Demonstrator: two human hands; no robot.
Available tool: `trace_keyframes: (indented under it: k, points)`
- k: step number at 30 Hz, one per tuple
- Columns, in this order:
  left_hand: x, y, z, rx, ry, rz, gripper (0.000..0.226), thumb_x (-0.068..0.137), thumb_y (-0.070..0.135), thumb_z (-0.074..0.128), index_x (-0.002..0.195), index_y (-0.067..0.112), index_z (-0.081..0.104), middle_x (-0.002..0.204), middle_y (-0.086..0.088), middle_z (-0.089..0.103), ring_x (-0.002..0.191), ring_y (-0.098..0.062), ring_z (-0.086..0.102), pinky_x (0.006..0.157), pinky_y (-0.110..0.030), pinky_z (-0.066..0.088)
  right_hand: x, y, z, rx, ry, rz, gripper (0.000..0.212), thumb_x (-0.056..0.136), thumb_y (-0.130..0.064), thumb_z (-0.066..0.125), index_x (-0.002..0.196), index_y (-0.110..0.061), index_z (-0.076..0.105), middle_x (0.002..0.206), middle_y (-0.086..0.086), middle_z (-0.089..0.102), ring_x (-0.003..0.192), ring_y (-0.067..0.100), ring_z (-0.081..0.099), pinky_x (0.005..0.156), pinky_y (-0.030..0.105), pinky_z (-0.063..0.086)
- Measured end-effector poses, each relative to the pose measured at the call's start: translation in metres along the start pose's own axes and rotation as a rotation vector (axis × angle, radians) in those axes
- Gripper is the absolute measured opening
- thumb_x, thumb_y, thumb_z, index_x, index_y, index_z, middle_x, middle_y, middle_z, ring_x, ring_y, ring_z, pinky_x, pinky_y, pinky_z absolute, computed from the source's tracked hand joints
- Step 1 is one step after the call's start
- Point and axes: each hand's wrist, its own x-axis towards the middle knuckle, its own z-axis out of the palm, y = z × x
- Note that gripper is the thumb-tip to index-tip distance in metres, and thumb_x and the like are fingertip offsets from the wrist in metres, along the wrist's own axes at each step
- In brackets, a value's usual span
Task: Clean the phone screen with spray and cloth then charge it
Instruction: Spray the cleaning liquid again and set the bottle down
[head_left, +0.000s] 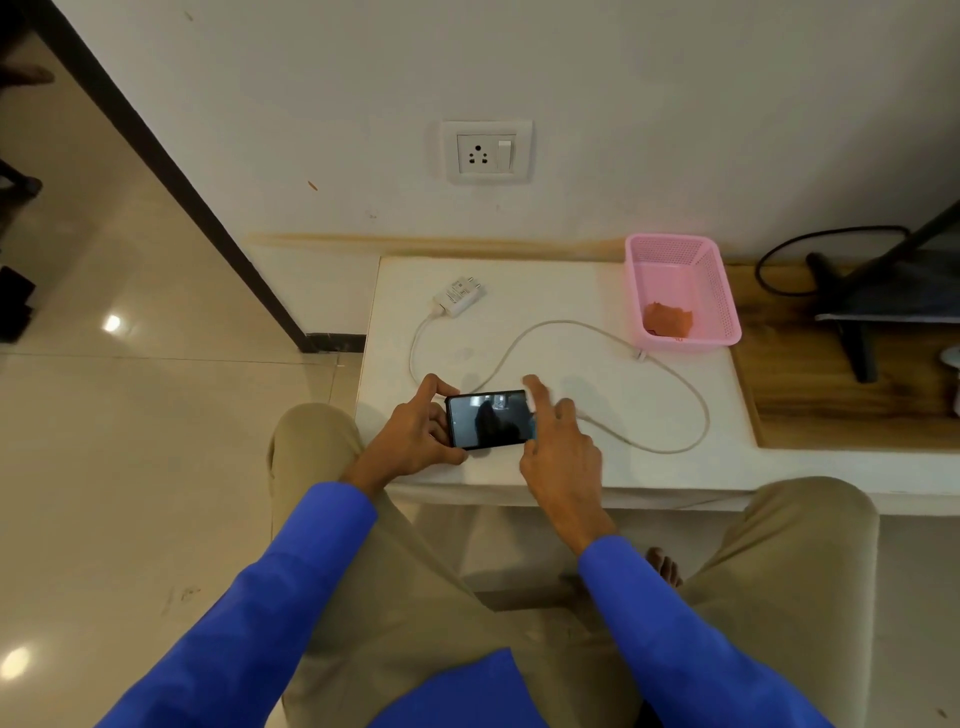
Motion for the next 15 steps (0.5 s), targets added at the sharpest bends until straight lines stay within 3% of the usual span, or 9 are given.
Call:
trace_keyframes:
  k: [3, 8, 15]
  points:
    - [-0.001, 0.000, 0.000, -0.007, 0.006, -0.014, 0.077, 0.068, 0.008, 0.093, 0.124, 0.026, 0.044, 0.081, -0.008, 0.069, 0.065, -0.021, 0.069, 0.075, -0.040, 0.061, -0.004, 0.024, -0.010, 0.133, 0.041, 0.101, 0.084, 0.092, -0.004, 0.061, 0.152, -0.046, 0.019, 0.109, 0.005, 0.050, 0.065, 0.021, 0.060, 0.062, 0.045, 0.060]
    - [0.000, -0.001, 0.001, -0.027, -0.004, -0.043, 0.077, 0.068, 0.009, 0.093, 0.124, 0.028, 0.044, 0.083, -0.005, 0.068, 0.064, -0.015, 0.068, 0.076, -0.039, 0.060, -0.013, 0.057, -0.020, 0.179, 0.051, 0.196, 0.081, 0.092, -0.006, 0.062, 0.153, -0.041, 0.023, 0.111, 0.007, 0.050, 0.076, 0.026, 0.061, 0.071, 0.047, 0.060]
    - [-0.003, 0.003, 0.000, -0.014, -0.012, -0.021, 0.076, 0.070, 0.006, 0.092, 0.125, 0.027, 0.045, 0.083, -0.005, 0.068, 0.066, -0.022, 0.069, 0.074, -0.035, 0.061, -0.002, 0.033, -0.010, -0.047, 0.020, 0.032, 0.085, 0.091, -0.006, 0.061, 0.156, -0.040, 0.018, 0.106, 0.005, 0.046, 0.055, 0.018, 0.052, 0.049, 0.034, 0.052]
